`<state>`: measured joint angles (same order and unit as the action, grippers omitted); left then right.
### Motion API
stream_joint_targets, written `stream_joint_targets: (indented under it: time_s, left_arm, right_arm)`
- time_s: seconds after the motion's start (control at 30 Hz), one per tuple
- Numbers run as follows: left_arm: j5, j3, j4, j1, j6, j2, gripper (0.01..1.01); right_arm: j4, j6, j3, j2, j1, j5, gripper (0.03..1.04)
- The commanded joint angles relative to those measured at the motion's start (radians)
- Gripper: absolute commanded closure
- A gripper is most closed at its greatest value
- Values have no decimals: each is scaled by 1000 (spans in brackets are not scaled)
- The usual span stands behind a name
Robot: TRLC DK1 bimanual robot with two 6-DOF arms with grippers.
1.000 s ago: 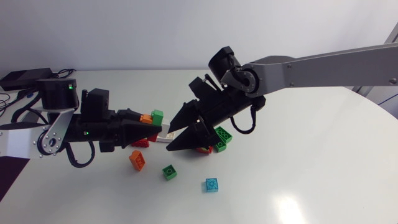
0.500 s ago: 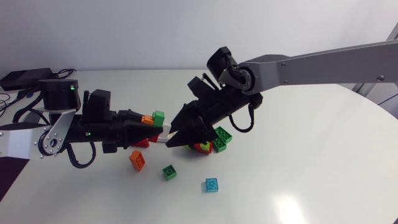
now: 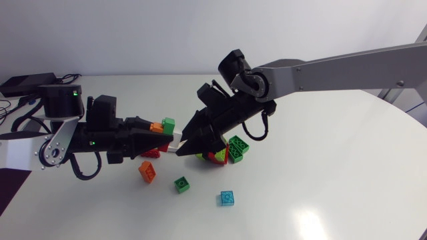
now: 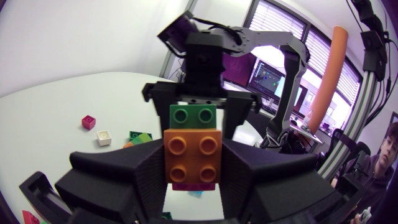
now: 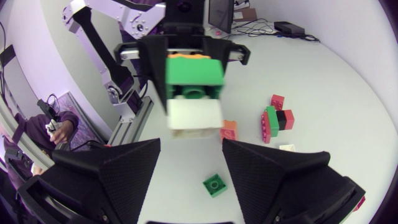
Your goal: Disassemble duplo
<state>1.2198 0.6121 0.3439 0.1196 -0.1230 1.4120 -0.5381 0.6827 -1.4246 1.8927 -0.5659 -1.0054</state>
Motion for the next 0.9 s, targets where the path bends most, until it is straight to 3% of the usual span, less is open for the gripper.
stream_joint_targets:
  time_s: [0.0, 0.27, 0.47, 0.57, 0.87]
  left_arm:
    - [37, -17, 9, 11, -7, -41, 730]
    - [35, -20, 9, 22, -10, -39, 728]
    - [33, -15, 9, 12, -10, -36, 726]
    - [35, -14, 9, 11, -10, -35, 726]
    - [33, -11, 6, 40, -10, -10, 726]
  right_arm:
    - [9, -18, -13, 48, 0, 21, 338]
    - [4, -8, -11, 43, 1, 17, 338]
    - [-57, 84, 10, 0, 1, -45, 320]
    - [-99, 132, 7, -10, 0, -48, 211]
    - [-109, 136, 4, -21, 18, -131, 152]
